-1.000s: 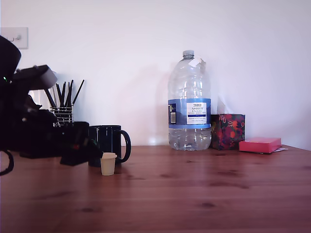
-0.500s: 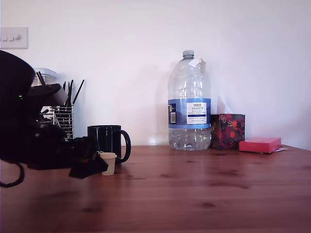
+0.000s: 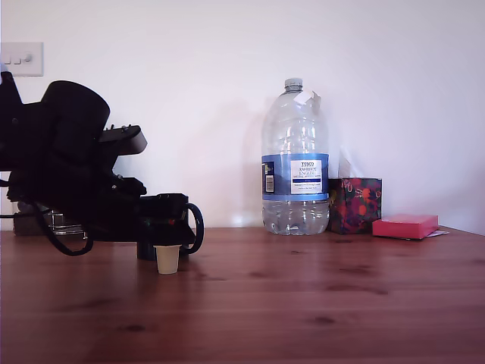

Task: Pick up the coffee capsules from the table one by one and drop them inside the nearest coffee cup

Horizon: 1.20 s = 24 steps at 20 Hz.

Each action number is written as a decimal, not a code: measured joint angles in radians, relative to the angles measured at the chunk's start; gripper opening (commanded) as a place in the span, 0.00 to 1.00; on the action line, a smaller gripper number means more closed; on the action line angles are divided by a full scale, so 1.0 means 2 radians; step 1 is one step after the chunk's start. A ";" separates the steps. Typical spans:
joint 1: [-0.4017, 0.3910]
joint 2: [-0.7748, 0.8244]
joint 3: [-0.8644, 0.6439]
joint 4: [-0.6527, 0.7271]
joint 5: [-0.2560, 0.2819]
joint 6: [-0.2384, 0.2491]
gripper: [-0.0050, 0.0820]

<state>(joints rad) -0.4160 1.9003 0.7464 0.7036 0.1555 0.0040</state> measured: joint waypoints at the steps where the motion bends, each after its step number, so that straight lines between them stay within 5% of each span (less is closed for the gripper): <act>1: 0.003 0.005 0.008 -0.016 0.003 0.000 0.77; 10: 0.021 0.020 0.059 -0.109 0.043 0.000 0.77; 12: 0.020 0.023 0.059 -0.109 0.049 0.000 0.68; 16: 0.020 0.034 0.059 -0.114 0.050 0.001 0.30; 24: 0.020 0.034 0.059 -0.106 0.044 0.013 0.26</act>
<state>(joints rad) -0.3752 1.9682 0.8650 0.4915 0.2443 0.0292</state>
